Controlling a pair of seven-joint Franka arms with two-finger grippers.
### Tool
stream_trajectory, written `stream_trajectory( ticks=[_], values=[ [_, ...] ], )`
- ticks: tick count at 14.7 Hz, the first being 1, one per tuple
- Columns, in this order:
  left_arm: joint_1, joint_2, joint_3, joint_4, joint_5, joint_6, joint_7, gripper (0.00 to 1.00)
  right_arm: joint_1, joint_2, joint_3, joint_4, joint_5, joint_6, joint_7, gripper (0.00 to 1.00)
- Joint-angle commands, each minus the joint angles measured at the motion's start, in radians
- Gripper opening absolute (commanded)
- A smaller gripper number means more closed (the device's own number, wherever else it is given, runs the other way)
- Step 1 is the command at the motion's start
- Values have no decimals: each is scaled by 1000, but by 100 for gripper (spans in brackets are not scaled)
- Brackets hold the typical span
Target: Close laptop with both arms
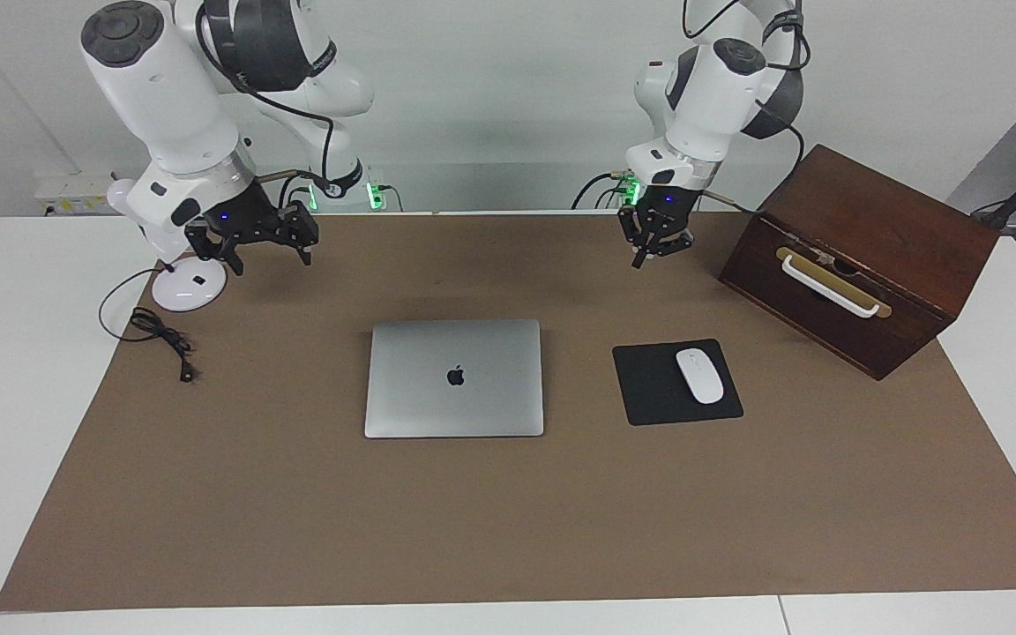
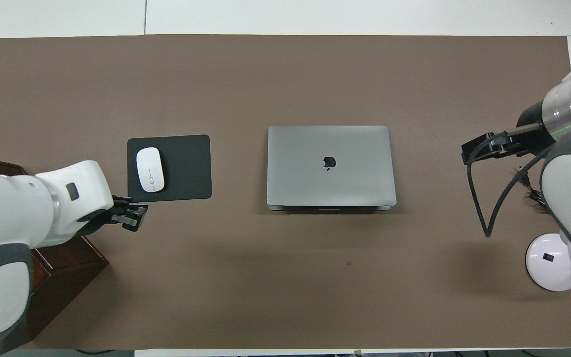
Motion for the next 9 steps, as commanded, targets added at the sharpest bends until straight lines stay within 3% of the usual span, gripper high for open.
stream_trajectory(
  ticks=[1,5,9],
  values=[
    [60,23,-11,91,0,-85,-74,100,6,-20,-7,-24,-16,3,15,100],
    [91,11,-11,111,2,-89,-201,100,4,-26,-9,-26,-16,-34,17,100],
    [211,8,-11,148,3,-89,-201,100,4,-24,-18,-23,-30,-28,17,100]
  ],
)
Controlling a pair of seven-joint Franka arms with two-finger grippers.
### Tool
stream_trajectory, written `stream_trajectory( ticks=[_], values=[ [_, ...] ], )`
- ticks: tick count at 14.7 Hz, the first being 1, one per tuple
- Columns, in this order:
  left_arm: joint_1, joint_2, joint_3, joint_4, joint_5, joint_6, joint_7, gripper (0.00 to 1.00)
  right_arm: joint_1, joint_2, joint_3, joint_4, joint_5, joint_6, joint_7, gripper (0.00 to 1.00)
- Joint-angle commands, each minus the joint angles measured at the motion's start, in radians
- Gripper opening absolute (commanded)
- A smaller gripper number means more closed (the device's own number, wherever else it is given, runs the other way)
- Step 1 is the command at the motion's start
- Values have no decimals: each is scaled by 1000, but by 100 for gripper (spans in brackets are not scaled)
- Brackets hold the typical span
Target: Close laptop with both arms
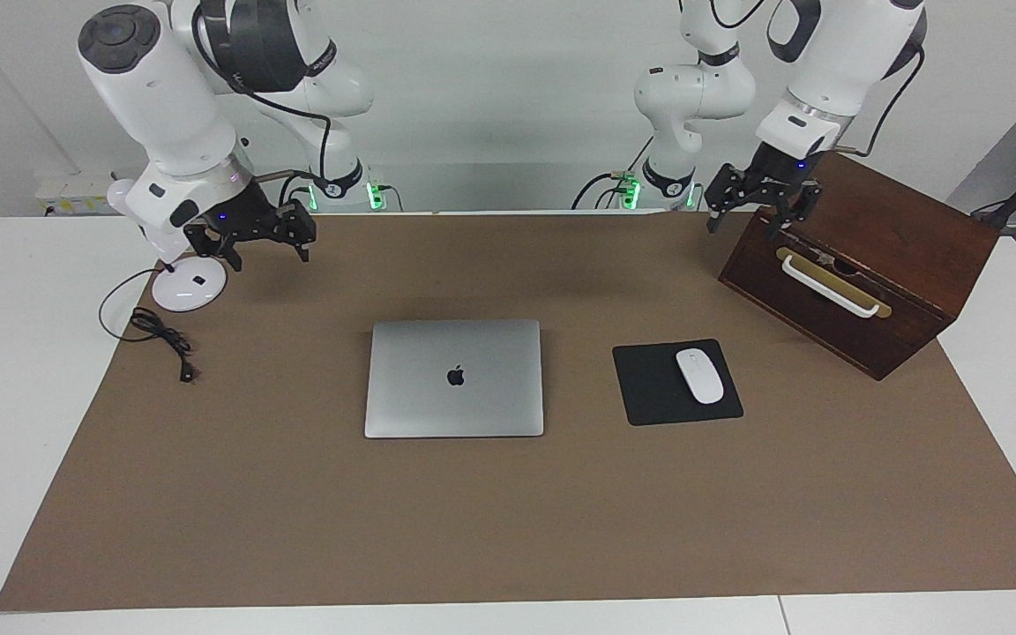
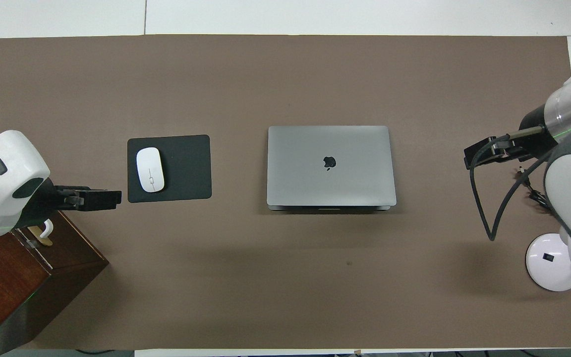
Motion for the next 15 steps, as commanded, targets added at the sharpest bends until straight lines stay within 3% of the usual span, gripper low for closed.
stream_trajectory(
  ticks=[1,3,5,7,11,15],
  values=[
    [83,9,-10,68,3,-25,-9,100,5,-21,-6,-22,-50,2,17,100],
    [108,28,-10,128,7,-42,-12,100,5,-21,-3,-22,-81,3,17,100],
    [102,80,-15,220,117,-93,-7,100,5,-19,-3,-22,-82,20,15,100],
    [105,120,-13,307,136,-159,-7,100,5,-21,-4,-22,-84,19,12,100],
    [106,132,-10,320,141,-180,-10,100,57,-21,-62,-20,-82,22,12,100],
    [116,164,-7,363,141,-218,-12,100,45,-19,-69,-19,-74,23,6,100]
  ],
)
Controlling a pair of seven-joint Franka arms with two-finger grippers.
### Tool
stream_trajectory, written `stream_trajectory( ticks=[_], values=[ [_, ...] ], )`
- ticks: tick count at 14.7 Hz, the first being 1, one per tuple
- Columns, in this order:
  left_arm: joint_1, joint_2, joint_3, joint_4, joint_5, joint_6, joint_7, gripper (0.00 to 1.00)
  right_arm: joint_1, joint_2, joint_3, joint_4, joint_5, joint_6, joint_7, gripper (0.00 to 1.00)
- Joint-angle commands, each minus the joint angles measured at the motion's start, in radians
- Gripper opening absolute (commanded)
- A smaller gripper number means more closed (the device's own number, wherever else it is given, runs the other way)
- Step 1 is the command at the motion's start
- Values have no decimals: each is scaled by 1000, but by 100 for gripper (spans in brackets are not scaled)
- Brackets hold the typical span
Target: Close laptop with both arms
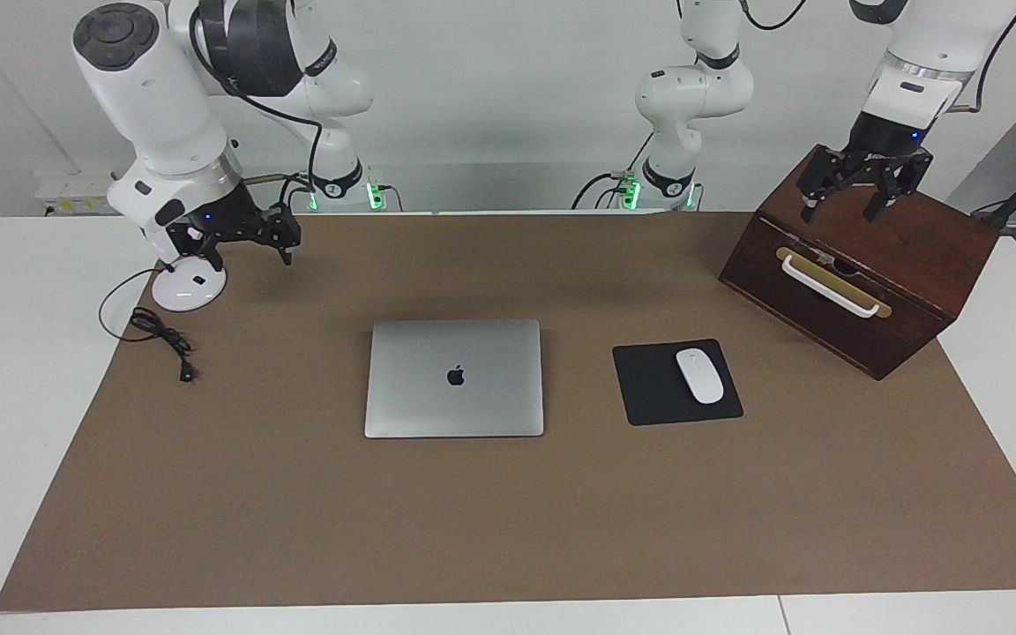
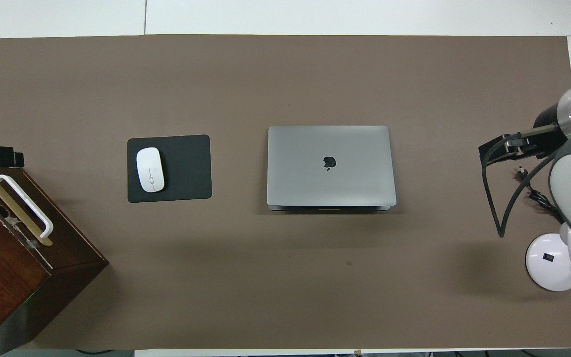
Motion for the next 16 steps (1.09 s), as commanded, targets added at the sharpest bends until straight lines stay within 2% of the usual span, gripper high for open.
stream_trajectory(
  ticks=[1,4,7,16],
  values=[
    [13,53,-6,87,20,-65,-11,100,-13,-15,-6,-18,-5,17,6,100],
    [4,72,-1,106,18,-79,-11,100,-37,-15,-3,-18,3,17,6,100],
    [-7,124,0,127,20,-71,-11,100,-43,-12,-2,-13,4,17,9,100],
    [-42,124,5,126,34,-148,-11,100,-53,-12,-4,-13,4,17,9,100]
  ],
)
